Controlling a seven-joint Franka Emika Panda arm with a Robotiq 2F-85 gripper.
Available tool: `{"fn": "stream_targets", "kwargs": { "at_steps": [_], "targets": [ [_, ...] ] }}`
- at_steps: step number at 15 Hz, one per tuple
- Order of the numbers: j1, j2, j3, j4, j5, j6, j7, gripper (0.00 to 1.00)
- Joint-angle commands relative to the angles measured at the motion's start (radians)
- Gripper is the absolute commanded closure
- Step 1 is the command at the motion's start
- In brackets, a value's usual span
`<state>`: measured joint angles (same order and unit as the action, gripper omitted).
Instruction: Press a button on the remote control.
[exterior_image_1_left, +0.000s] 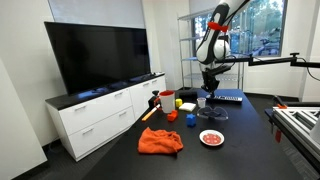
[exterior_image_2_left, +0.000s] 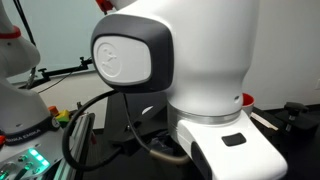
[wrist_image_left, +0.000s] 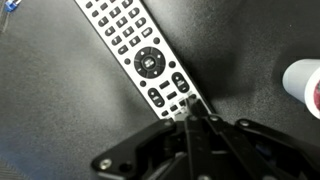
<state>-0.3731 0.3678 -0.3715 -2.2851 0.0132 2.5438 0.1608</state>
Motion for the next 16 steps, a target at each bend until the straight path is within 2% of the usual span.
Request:
{"fn": "stream_targets", "kwargs": {
  "at_steps": [1,16],
  "targets": [
    [-0.014,0.011,0.008,0.024,0.034,0.008,-0.026,1.00],
    [-0.021,0.092,0.007,0.054,0.054,0.023,0.000,1.00]
  ]
}}
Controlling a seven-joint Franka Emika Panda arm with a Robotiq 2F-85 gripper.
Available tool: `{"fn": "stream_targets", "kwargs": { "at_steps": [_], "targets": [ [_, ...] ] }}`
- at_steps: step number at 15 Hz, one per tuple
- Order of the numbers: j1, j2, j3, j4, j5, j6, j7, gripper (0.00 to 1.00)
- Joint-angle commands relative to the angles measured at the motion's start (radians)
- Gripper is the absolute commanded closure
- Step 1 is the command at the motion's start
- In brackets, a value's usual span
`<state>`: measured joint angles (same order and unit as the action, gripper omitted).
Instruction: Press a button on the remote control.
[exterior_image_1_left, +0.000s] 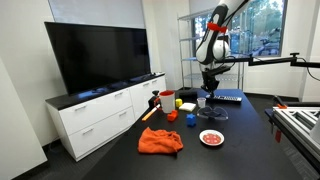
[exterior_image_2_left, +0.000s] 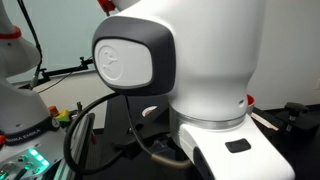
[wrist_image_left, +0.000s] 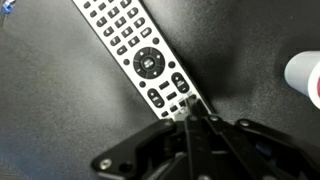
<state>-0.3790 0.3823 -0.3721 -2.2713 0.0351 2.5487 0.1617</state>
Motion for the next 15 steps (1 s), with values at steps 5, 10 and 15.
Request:
{"fn": "stream_targets", "kwargs": {
  "at_steps": [5,10,15],
  "targets": [
    [-0.008,0.131,-0.006,0.072,0.016,0.018,0.038,1.00],
    [-0.010,0.135,-0.003,0.086,0.021,0.001,0.052,1.00],
    [-0.011,0.046,0.017,0.069,0.044,-0.051,0.024,1.00]
  ]
}}
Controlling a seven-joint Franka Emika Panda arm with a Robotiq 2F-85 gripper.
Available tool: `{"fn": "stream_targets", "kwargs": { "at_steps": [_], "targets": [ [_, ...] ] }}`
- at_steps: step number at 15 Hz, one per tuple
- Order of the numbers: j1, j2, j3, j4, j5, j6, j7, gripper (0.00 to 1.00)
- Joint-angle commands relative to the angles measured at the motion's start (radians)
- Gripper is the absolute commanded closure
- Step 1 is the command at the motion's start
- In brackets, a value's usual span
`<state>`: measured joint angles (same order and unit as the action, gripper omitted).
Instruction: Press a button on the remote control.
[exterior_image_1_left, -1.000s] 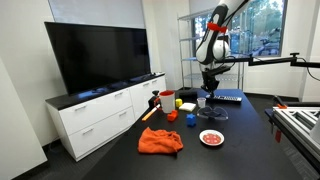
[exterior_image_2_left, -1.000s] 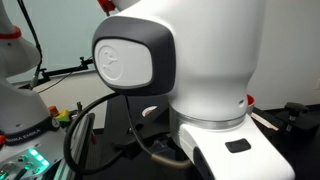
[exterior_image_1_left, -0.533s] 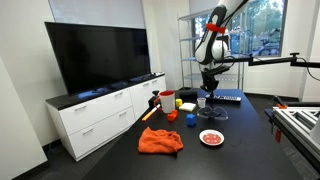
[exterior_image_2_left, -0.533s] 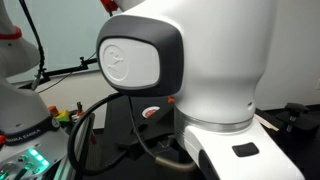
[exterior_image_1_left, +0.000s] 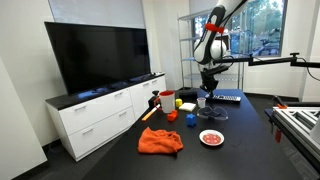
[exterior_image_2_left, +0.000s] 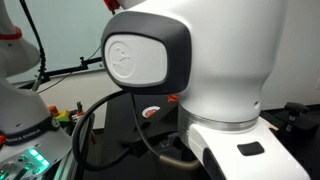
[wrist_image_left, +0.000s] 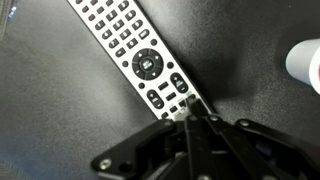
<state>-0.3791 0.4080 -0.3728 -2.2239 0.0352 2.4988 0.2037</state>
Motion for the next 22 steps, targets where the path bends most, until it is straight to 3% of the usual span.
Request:
{"fn": "stream_targets", "kwargs": {
  "at_steps": [1,8,16,18,22],
  "targets": [
    [-0.009,-0.005,0.024,0.014,0.048,-0.014,-0.027,1.00],
    [0.008,-0.210,0.057,-0.002,0.103,-0.152,-0.066,1.00],
    [0.051,-0.343,0.061,0.000,0.064,-0.314,-0.043,1.00],
    [0.069,-0.370,0.071,-0.005,0.048,-0.360,-0.046,0.72],
    [0.108,-0.435,0.101,-0.023,0.024,-0.418,-0.052,0.45]
  ]
}}
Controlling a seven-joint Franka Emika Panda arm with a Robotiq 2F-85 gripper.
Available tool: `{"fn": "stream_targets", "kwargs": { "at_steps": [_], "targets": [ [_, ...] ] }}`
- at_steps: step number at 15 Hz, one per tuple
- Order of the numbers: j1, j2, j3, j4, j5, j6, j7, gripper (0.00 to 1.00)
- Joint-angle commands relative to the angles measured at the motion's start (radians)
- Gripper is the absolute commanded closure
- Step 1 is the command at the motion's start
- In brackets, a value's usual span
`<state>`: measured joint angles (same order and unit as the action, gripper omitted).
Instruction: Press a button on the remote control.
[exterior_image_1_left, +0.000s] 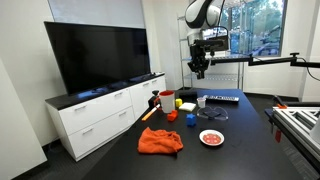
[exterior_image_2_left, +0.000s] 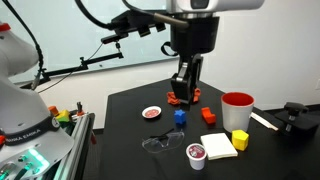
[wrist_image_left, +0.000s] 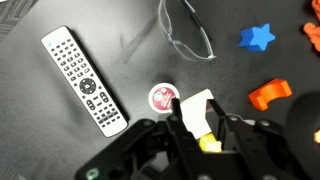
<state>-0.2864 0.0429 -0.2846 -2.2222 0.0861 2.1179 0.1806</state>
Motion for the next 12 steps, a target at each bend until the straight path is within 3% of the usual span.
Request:
{"fn": "stream_targets", "kwargs": {
  "at_steps": [1,6,12],
  "targets": [
    [0.023,-0.084,0.020,-0.028,-0.028,-0.048,-0.032,0.37],
    [0.067,-0.152,0.066,-0.078,-0.048,-0.103,-0.054,0.01],
    [0.093,-0.182,0.101,-0.113,-0.070,-0.122,-0.070,0.00]
  ]
}}
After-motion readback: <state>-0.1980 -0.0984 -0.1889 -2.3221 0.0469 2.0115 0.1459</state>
